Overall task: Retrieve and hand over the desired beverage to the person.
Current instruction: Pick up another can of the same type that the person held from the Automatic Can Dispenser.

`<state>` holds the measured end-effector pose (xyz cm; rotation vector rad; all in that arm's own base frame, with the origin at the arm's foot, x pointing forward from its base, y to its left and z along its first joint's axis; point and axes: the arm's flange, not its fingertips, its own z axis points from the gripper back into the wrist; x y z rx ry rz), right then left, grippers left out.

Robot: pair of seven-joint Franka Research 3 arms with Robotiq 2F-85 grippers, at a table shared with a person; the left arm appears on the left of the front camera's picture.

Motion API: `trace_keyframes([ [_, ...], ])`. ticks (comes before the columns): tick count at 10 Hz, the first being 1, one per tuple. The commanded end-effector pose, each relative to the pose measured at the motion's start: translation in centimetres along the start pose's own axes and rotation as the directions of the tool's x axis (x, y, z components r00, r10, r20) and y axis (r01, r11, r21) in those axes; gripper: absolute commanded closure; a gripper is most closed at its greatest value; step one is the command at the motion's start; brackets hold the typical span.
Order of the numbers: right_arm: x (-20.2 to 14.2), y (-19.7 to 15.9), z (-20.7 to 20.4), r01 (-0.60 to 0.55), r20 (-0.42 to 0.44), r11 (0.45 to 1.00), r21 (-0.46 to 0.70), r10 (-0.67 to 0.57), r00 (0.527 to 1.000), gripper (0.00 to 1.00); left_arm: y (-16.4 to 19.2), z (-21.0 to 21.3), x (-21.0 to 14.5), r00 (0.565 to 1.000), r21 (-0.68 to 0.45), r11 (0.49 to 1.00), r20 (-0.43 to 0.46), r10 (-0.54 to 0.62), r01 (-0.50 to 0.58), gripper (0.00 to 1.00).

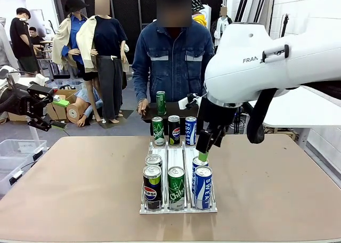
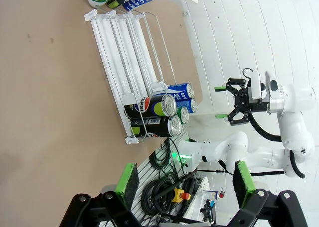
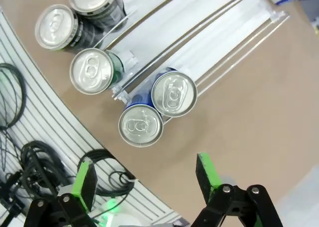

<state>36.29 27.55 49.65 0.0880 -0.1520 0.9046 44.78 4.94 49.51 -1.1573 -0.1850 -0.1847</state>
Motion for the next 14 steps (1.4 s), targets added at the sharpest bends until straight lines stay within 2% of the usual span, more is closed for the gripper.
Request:
trace_keyframes([
  [1,0.9,0.6,-0.4,0.078,-0.012,0.996,-0.04,-0.078,0.997,0.0,-0.1,0.1,0.0,1.0,-0.001,1.0,0.006,-0.003,0.003,0.0],
  [4,1.2,1.1,-2.0,0.145,-0.045,0.983,-0.111,-0.151,0.988,0.0,-0.1,0.1,0.0,1.0,-0.001,1.0,0.006,-0.003,0.003,0.0],
  [6,1.4,1.4,-3.3,0.188,-0.034,0.97,-0.151,-0.195,0.98,0.0,-0.1,0.1,0.0,1.0,-0.001,1.0,0.006,-0.003,0.003,0.0],
  [9,1.7,1.5,-4.5,0.258,-0.024,0.958,-0.125,-0.263,0.964,0.0,-0.1,0.1,0.0,1.0,-0.001,1.0,0.006,-0.003,0.003,0.0],
  [14,1.3,1.4,-6.5,0.298,-0.048,0.948,-0.111,-0.304,0.951,0.0,-0.1,0.1,0.0,1.0,-0.001,1.0,0.006,-0.003,0.003,0.0],
])
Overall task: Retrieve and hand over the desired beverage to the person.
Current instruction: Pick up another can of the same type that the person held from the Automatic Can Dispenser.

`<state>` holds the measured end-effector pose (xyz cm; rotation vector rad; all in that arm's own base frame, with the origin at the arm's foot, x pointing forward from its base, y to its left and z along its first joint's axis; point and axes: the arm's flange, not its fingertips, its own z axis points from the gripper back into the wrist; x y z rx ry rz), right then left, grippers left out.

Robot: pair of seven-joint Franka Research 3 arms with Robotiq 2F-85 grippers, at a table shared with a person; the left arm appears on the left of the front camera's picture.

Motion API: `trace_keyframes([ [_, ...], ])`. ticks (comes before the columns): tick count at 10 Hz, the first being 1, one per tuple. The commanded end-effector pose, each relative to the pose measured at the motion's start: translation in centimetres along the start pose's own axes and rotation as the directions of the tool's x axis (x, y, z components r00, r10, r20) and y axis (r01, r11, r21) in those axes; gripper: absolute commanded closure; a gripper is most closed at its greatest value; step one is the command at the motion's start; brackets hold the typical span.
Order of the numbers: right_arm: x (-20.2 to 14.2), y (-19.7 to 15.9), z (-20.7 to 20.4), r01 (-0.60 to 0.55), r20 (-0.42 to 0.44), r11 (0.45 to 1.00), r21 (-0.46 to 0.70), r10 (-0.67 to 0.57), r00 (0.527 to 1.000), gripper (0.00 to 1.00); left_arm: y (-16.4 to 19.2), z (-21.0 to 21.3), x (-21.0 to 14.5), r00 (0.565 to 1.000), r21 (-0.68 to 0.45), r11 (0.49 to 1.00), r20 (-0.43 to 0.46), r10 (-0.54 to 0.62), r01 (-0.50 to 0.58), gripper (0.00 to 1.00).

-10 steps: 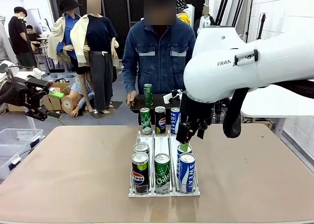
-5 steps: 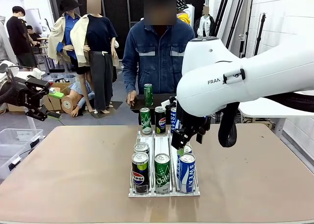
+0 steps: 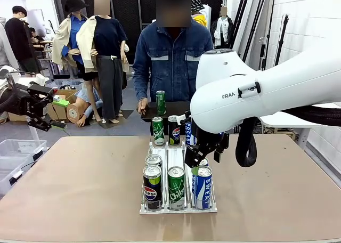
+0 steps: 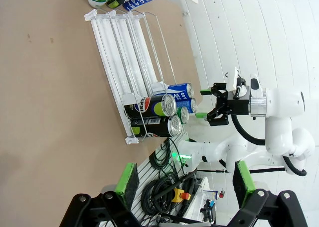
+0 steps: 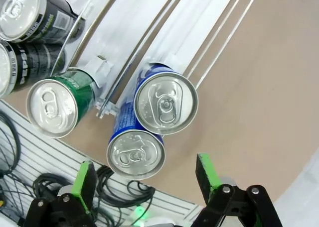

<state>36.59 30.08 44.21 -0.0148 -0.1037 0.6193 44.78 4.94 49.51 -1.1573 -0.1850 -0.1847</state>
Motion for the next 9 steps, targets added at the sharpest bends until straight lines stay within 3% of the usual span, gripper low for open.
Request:
trace_keyframes([
  [1,0.2,0.1,-1.2,0.03,0.012,1.0,0.004,-0.03,0.999,0.0,-0.1,0.1,0.0,1.0,-0.001,1.0,0.005,-0.003,0.003,0.0],
  [9,0.5,-0.1,-4.1,0.044,-0.036,0.996,0.075,-0.041,0.998,0.0,-0.1,0.1,0.0,1.0,-0.001,1.0,0.005,-0.003,0.003,0.0],
])
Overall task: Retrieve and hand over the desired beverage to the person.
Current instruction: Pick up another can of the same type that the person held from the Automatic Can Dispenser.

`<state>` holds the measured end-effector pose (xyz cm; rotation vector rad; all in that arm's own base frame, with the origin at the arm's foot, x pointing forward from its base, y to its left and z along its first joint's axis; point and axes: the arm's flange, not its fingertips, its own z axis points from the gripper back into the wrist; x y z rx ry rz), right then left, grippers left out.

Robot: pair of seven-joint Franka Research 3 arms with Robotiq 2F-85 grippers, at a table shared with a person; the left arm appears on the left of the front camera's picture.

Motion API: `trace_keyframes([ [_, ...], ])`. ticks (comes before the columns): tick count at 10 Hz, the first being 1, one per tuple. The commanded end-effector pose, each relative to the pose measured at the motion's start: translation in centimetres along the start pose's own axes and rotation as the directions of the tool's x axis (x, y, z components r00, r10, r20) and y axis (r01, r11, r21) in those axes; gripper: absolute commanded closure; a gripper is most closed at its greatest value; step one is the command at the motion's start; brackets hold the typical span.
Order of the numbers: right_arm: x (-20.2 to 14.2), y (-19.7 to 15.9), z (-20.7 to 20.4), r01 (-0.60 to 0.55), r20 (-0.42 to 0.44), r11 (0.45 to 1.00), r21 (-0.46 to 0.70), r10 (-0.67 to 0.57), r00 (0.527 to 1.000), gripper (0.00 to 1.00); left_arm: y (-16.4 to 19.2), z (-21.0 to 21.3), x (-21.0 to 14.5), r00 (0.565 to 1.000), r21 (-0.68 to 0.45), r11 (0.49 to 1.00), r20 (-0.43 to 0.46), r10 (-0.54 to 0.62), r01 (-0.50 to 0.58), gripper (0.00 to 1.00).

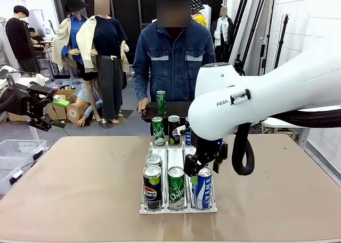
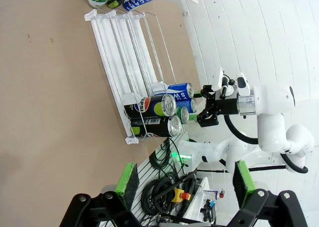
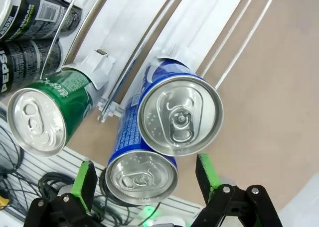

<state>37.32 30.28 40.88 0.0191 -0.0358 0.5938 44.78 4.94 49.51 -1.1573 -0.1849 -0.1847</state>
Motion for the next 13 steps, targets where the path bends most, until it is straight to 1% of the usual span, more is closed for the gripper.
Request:
trace_keyframes([
  [1,0.21,-0.11,-1.01,0.014,0.011,1.0,0.025,-0.014,1.0,0.0,-0.13,0.07,0.03,1.0,-0.001,1.0,0.006,-0.003,0.003,0.0],
  [4,0.4,-0.31,-1.27,0.033,-0.001,0.999,0.028,-0.033,0.999,0.0,-0.13,0.07,0.03,1.0,-0.001,1.0,0.006,-0.003,0.003,0.0],
  [5,0.25,-0.12,-0.91,0.004,-0.01,1.0,0.008,-0.004,1.0,0.0,-0.13,0.07,0.03,1.0,-0.001,1.0,0.006,-0.003,0.003,0.0],
  [13,0.25,-0.12,-0.91,0.004,-0.01,1.0,0.008,-0.004,1.0,0.0,-0.13,0.07,0.03,1.0,-0.001,1.0,0.006,-0.003,0.003,0.0],
])
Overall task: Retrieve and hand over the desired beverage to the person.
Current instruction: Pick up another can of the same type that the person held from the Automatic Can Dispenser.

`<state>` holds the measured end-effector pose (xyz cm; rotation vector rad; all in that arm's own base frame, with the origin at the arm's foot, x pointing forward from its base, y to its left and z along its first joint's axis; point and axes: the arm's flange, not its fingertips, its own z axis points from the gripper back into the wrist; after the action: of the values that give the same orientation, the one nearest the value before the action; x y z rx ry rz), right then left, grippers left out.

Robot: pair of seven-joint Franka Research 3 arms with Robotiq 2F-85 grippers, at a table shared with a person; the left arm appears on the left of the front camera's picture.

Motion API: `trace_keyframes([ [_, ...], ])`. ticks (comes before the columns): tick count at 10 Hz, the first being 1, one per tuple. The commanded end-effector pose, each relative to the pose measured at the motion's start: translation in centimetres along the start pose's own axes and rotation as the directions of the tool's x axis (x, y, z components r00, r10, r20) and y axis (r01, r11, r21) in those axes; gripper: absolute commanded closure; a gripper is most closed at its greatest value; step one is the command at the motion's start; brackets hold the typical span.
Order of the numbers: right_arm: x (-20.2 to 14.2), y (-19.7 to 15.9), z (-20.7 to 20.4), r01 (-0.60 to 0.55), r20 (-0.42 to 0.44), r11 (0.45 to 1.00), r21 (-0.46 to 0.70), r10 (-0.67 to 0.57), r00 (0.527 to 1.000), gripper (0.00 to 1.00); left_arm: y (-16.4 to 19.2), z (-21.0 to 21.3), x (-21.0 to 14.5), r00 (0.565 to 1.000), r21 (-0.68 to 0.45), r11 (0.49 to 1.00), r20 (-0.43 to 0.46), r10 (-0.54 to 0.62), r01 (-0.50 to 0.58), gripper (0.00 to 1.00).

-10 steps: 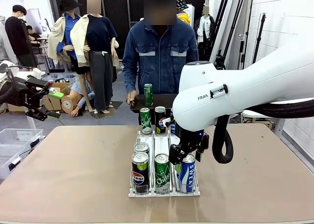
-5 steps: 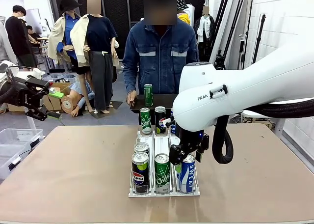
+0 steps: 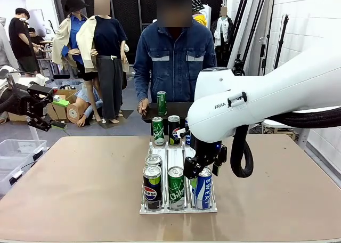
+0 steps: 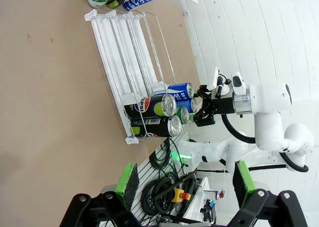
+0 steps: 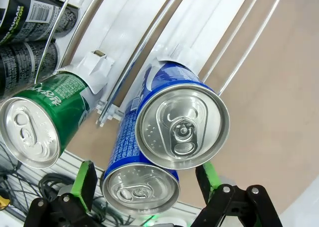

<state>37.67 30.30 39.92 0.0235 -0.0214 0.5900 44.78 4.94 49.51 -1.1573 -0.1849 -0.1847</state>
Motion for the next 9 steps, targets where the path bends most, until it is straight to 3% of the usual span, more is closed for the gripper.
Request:
trace_keyframes([
  [1,0.0,0.0,0.0,0.0,0.0,1.0,0.0,0.0,1.0,0.0,-0.14,0.07,0.03,1.0,-0.001,1.0,0.006,-0.003,0.003,0.0],
  [3,0.07,0.17,0.04,0.012,-0.006,1.0,-0.001,-0.012,1.0,0.12,-0.14,0.07,0.03,1.0,-0.001,1.0,0.006,-0.003,0.003,0.0],
  [9,0.25,0.42,-0.05,0.025,0.003,1.0,-0.014,-0.025,1.0,0.72,-0.14,0.07,0.03,1.0,-0.001,1.0,0.006,-0.003,0.003,0.0],
])
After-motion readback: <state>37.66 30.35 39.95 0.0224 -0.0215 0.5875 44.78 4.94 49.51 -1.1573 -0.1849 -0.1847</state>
